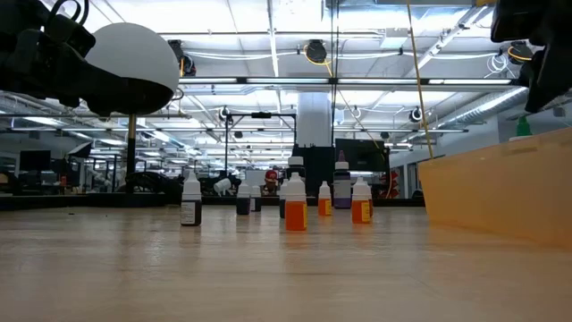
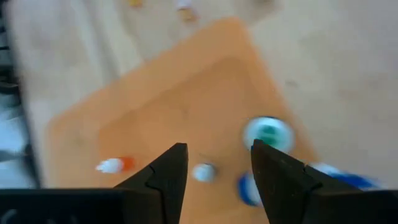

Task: Pick & Place food coloring
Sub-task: Adjust the big blue food coloring bottle in the orange bin

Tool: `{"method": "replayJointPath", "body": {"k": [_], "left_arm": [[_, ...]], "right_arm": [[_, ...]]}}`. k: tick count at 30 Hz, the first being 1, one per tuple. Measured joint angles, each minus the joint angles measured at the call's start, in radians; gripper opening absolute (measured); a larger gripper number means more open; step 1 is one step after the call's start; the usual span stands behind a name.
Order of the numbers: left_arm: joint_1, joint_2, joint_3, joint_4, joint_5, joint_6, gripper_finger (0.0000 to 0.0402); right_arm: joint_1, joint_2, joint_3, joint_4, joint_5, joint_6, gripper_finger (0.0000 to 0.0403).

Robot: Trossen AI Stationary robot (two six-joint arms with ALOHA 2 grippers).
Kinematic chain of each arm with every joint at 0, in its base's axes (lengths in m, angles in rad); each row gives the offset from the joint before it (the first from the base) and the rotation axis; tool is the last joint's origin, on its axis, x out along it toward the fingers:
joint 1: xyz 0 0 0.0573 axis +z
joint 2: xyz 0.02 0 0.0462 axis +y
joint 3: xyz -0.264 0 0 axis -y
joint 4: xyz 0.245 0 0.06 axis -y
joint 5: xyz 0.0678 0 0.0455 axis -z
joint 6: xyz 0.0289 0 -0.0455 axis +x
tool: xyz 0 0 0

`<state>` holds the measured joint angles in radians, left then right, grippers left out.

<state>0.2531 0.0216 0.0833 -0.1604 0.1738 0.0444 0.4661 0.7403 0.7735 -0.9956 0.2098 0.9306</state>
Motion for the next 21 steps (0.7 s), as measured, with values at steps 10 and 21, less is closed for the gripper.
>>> {"method": "replayJointPath", "body": {"k": [10, 21], "left_arm": [[0.0, 0.0, 0.0, 0.0, 0.0, 0.0, 0.0299], [0.0, 0.0, 0.0, 0.001, 0.0, 0.0, 0.0299]], "right_arm": [[-0.113, 0.098, 0.242, -0.23, 0.008, 0.041, 0.0142], [-0.275, 0.382, 0.564, -0.478, -0.036, -0.042, 0.0081]]}}
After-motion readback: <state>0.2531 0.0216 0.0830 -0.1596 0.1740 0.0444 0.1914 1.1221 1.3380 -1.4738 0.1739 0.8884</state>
